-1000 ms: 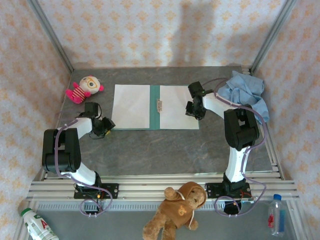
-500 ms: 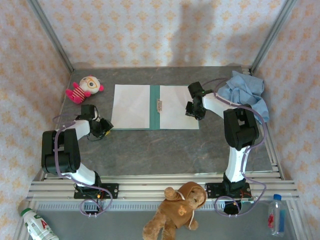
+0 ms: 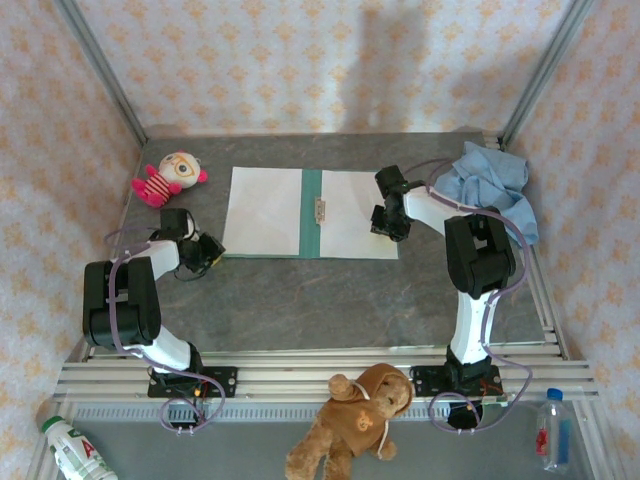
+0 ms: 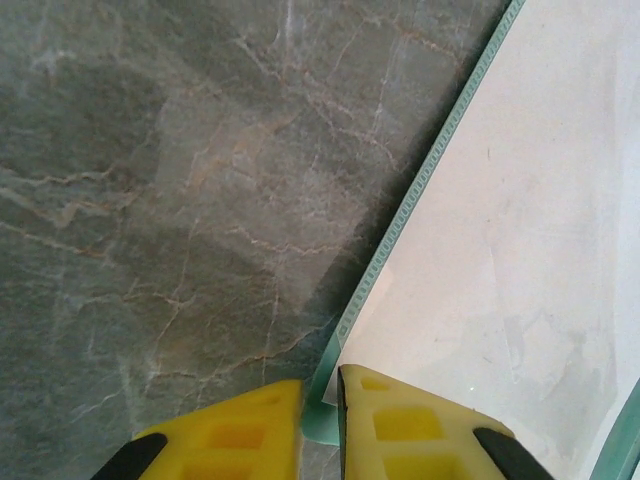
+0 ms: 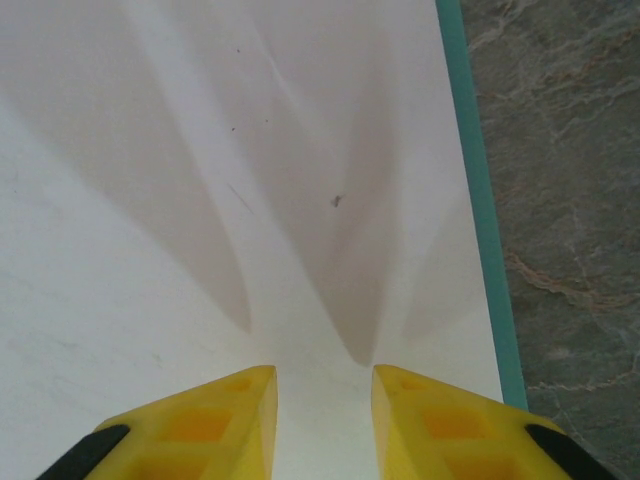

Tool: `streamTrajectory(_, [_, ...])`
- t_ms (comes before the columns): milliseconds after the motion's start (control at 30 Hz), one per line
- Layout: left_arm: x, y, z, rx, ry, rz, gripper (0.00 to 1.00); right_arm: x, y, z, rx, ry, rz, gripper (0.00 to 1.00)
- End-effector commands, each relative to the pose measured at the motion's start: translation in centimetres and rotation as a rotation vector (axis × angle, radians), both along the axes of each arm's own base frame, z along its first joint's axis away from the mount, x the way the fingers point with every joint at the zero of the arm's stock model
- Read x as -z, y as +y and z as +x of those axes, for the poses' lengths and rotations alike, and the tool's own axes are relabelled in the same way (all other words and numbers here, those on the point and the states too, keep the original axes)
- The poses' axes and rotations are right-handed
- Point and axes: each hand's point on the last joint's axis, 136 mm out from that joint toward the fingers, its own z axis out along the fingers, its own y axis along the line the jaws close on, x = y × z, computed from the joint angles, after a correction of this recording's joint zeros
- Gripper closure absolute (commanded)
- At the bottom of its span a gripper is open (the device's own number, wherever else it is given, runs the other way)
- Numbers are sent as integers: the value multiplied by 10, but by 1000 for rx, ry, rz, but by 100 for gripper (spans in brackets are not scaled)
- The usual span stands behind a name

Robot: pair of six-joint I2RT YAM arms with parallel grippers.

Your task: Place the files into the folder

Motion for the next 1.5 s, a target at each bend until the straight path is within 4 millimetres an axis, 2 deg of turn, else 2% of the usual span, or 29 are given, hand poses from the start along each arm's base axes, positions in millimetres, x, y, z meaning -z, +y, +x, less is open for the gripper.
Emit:
streamTrajectory(0, [-12,0,9,3,-53,1,84,-1,-3,3,9,-5,-11,69])
streamTrajectory(333, [-23,0,11,6,-85,6,90,-9,-2,5,9,-18,2,69])
streamTrajectory(533, [-33,2,15,10,-126,24,95,-42,4,12,4,-76,35,69])
streamTrajectory(600, [-38,2,16,10,-141,27,100,-56,4,12,3,-98,44,68])
streamTrajectory(767, [-56,2,20,23,-181,43,100,-84,5,10,-3,-142,68,68])
streamTrajectory(900, [-78,5,19,22,-213,74,100,-103,5,5,-6,-175,91,68])
streamTrajectory(1100, [-131,2,11,75,-294,223,100,-127,9,0,-12,-220,139,68])
streamTrajectory(1233, [-171,-15,6,159,-352,354,100,-136,10,-2,-9,-241,179,68])
streamTrajectory(1300, [-185,-19,2,186,-353,435,100,-138,9,-4,-4,-244,202,68])
streamTrajectory(1467, [-212,-47,-3,283,-377,599,100,-136,-6,-7,31,-248,212,68])
